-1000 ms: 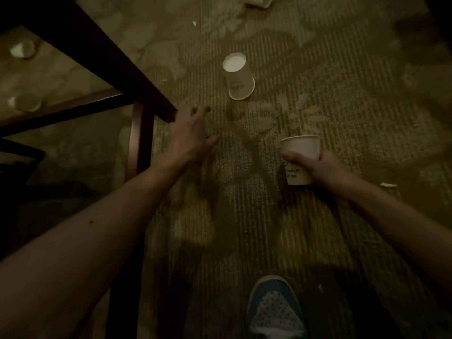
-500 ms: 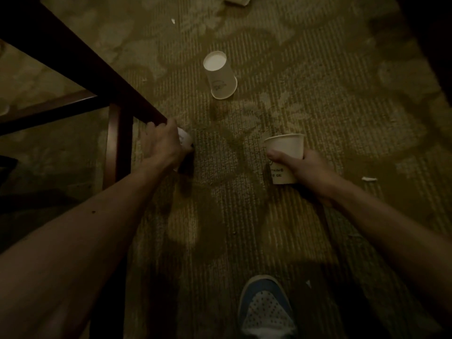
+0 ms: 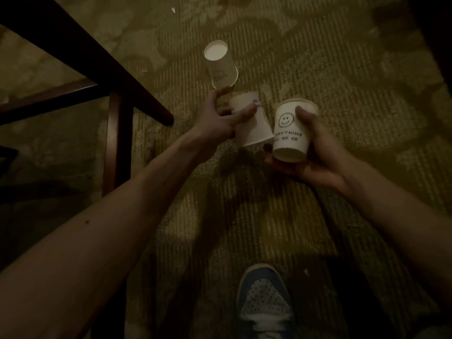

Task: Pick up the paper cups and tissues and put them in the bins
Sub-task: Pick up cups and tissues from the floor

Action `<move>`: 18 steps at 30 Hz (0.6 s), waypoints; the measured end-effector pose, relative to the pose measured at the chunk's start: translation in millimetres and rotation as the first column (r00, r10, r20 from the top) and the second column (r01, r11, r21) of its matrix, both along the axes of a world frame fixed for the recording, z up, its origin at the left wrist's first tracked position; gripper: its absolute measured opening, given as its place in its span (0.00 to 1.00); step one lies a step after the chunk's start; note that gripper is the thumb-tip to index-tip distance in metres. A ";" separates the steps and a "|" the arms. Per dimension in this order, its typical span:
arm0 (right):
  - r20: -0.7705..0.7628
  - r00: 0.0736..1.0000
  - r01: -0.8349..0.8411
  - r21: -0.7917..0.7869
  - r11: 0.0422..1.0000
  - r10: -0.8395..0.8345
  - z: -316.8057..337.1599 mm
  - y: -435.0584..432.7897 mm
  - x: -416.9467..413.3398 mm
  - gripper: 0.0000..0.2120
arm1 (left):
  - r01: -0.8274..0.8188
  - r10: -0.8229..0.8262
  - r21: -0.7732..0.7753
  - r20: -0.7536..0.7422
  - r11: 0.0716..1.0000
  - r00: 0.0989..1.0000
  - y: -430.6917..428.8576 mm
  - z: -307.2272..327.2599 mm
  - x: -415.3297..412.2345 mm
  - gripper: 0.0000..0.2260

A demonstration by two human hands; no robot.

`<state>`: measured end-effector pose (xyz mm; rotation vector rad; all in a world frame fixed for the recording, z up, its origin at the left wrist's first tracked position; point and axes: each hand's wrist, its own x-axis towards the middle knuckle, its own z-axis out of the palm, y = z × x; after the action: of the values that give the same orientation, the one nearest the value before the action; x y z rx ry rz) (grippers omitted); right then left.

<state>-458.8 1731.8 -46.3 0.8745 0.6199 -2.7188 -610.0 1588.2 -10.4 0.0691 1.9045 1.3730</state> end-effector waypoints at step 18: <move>0.025 0.981 0.188 0.098 0.977 -0.191 -8.8 11.8 -46.3 0.34 | 0.056 -0.278 -0.365 -0.593 0.929 0.755 42.9 -10.5 -81.0 0.31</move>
<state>-505.2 1743.6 -55.1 1.0513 0.6972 -2.8550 -691.0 1631.1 -21.0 0.6047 2.5948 0.9448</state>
